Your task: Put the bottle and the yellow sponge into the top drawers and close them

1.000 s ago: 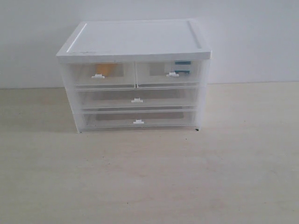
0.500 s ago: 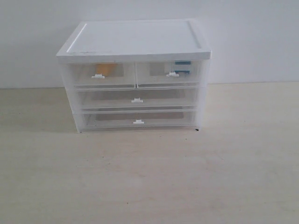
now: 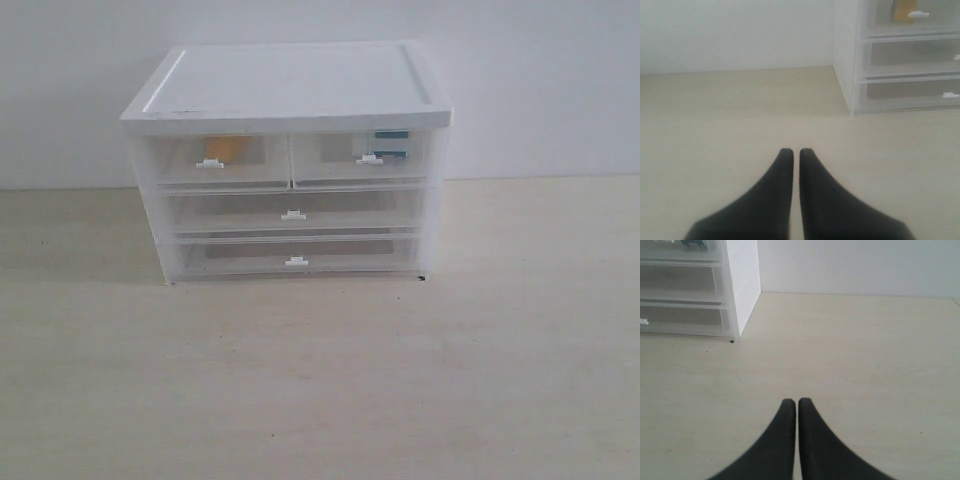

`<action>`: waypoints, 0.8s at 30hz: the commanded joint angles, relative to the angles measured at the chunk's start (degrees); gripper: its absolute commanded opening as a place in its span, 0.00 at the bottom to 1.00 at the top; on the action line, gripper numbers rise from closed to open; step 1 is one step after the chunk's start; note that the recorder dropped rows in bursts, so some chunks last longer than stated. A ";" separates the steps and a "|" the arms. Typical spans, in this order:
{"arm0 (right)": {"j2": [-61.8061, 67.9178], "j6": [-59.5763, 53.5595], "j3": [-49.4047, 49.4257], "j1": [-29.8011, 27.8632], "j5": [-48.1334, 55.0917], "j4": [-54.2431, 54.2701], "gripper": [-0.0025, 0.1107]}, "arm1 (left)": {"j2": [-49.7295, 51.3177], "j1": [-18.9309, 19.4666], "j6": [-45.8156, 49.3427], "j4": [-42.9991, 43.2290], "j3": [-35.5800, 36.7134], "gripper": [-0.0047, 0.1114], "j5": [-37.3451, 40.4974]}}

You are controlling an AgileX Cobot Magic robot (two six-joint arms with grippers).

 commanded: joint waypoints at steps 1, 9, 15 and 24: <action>-0.29 -0.20 -0.01 -0.19 -0.54 -0.09 0.02 | -0.18 0.12 0.21 -0.53 0.22 0.08 0.16; -0.29 -0.20 -0.01 -0.19 -0.54 -0.09 0.02 | -0.18 0.12 0.21 -0.53 0.22 0.08 0.16; -0.29 -0.20 -0.01 -0.19 -0.54 -0.09 0.02 | -0.18 0.12 0.21 -0.53 0.22 0.08 0.16; -0.29 -0.87 -0.01 -0.19 -0.43 -0.21 0.02 | -0.18 0.12 0.21 -0.53 0.22 0.08 0.16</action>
